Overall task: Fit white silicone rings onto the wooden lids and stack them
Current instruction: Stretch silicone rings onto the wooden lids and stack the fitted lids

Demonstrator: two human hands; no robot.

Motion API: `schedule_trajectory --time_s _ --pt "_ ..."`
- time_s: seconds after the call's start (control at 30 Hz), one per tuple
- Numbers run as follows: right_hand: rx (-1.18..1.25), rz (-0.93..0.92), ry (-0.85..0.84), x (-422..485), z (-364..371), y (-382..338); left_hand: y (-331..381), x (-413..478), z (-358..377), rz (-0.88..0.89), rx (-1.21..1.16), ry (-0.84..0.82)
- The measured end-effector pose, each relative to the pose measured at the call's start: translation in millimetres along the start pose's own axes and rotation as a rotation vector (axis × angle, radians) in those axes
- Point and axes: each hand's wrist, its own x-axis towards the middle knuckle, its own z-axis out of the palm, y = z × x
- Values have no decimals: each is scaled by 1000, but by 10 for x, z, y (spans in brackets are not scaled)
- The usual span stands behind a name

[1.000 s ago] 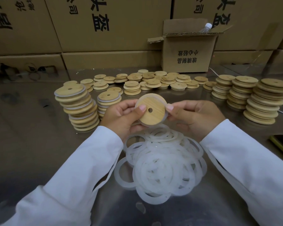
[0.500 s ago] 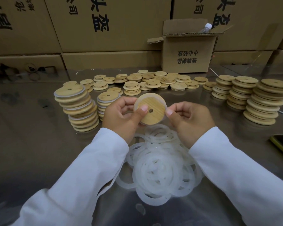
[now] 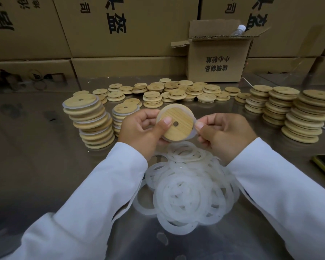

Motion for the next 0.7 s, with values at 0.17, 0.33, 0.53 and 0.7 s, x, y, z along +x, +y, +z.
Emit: schedule_trajectory --time_s 0.17,0.33,0.53,0.7 --pt "-110 -82 1 -14 -9 -3 -40 18 -10 -113 -150 -7" --pt "-134 -64 -14 -18 -13 8 -59 16 -25 -144 -182 -14" --pt "-25 -35 -32 -22 30 33 -76 -12 -7 -173 -239 -7" --pt "207 69 -33 4 -4 62 -77 -27 20 -196 -263 -15"
